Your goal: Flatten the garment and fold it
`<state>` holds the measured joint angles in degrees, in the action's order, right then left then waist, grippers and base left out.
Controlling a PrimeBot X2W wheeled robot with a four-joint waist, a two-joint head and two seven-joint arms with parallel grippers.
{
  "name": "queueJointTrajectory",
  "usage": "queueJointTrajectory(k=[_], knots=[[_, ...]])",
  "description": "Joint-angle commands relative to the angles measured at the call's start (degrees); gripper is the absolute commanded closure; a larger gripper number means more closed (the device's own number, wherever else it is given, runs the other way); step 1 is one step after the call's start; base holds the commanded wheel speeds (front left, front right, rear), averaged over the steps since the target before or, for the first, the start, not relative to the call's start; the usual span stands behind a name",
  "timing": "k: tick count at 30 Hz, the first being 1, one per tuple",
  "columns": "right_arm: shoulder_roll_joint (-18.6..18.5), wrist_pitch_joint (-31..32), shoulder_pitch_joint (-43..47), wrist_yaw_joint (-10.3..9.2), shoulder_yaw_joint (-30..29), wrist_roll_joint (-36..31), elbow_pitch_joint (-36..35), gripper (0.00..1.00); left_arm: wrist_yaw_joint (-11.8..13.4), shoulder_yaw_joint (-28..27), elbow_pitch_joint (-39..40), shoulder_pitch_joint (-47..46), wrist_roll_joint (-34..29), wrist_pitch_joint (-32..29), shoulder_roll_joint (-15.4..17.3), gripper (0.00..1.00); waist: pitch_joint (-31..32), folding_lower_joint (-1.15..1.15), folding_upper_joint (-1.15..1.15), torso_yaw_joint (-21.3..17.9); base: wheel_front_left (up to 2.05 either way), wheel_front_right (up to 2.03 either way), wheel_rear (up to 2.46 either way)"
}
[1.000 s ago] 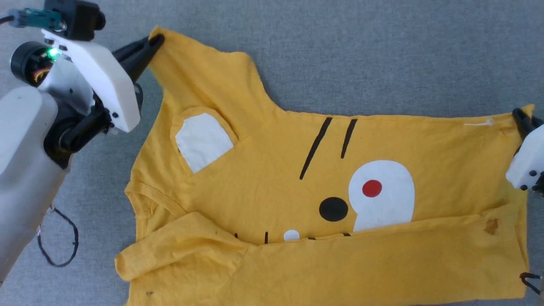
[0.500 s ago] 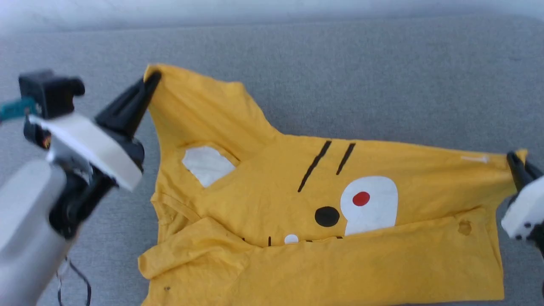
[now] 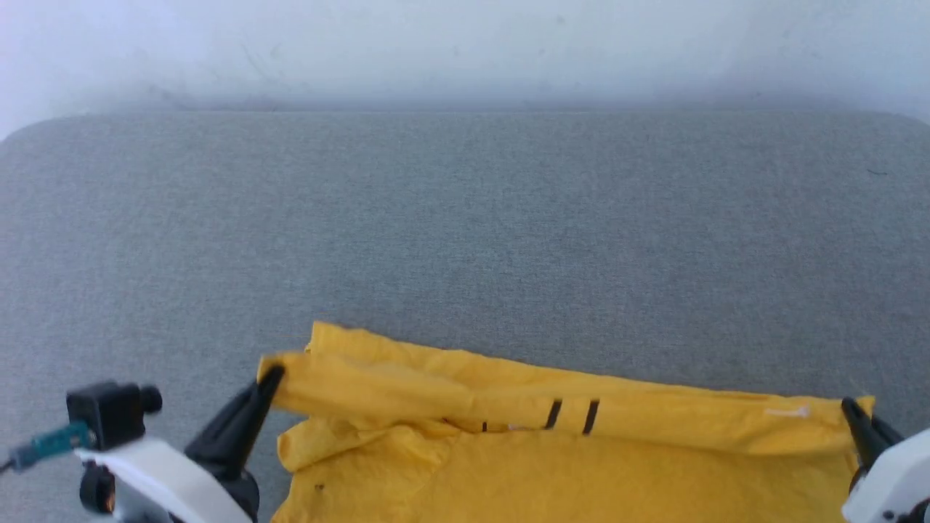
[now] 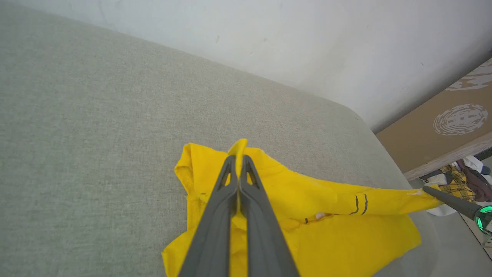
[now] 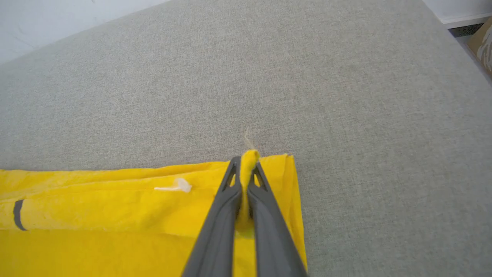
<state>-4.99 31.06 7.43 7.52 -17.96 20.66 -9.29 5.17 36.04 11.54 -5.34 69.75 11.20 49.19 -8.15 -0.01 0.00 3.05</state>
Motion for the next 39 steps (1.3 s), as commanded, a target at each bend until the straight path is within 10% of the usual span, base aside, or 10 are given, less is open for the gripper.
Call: queueJointTrajectory(k=[1, 8, 9, 10, 11, 17, 23, 31, 39], knots=[[0.28, -0.4, 0.87, -0.03, 0.03, -0.01, 0.08, 1.0, 0.14, 0.25, -0.23, 1.12, 0.65, 0.37, 0.07, 1.0, 0.23, 0.01, 0.0, 0.39, 0.0, 0.0, 0.0], [0.95, -2.28, 0.69, -0.03, 0.23, -2.26, 3.75, 1.0, -0.54, 3.0, -6.06, 1.95, 1.7, -0.68, -3.92, 1.0, -0.28, 0.01, 0.0, 0.51, 0.0, 0.0, 0.0], [0.96, -2.68, 0.28, -0.03, 0.23, -3.13, 4.4, 0.84, -0.79, 3.37, -7.42, 1.29, 1.65, -1.07, -4.66, 0.99, -0.35, 0.01, 0.0, 0.5, 0.0, 0.0, 0.0], [1.03, -3.27, -0.26, -0.03, -0.06, -3.93, 5.06, 0.54, -0.8, 3.63, -8.78, 0.56, 1.57, -1.41, -5.37, 0.57, -0.42, 0.01, 0.0, 0.45, 0.0, 0.0, 0.0], [1.11, -3.76, -0.83, -0.03, -0.21, -4.66, 5.76, 0.0, -0.82, 3.99, -10.04, -0.22, 1.32, -1.84, -5.98, 0.0, -0.47, 0.01, 0.0, 0.36, 0.0, 0.0, 0.0], [1.42, -4.93, -2.44, -0.03, 0.39, -5.39, 7.64, 0.0, -0.24, 3.79, -13.25, -2.41, 0.72, -1.24, -8.12, 0.0, -0.13, 0.01, 0.0, -0.53, 0.0, 0.0, 0.0], [1.79, -7.11, 0.45, -0.03, -2.05, -4.67, 2.77, 0.0, 5.84, -4.45, -9.58, 0.56, -4.24, 3.61, -9.26, 0.0, 0.52, 0.01, 0.0, -1.31, 0.0, 0.0, 0.0], [2.08, -7.06, 5.09, -0.03, -3.02, -4.04, 2.96, 0.0, 12.2, -23.73, 0.08, 8.56, -29.35, 3.78, -18.89, 0.0, 0.84, 0.01, 0.0, -0.67, 0.0, 0.0, 0.0], [2.1, -7.38, 3.85, -0.03, -1.65, -4.41, 9.66, 0.0, 10.07, -27.64, 1.38, 14.37, -43.47, 3.79, -25.94, 0.0, 0.88, 0.01, 0.0, 0.84, 0.0, 0.0, 0.0]])
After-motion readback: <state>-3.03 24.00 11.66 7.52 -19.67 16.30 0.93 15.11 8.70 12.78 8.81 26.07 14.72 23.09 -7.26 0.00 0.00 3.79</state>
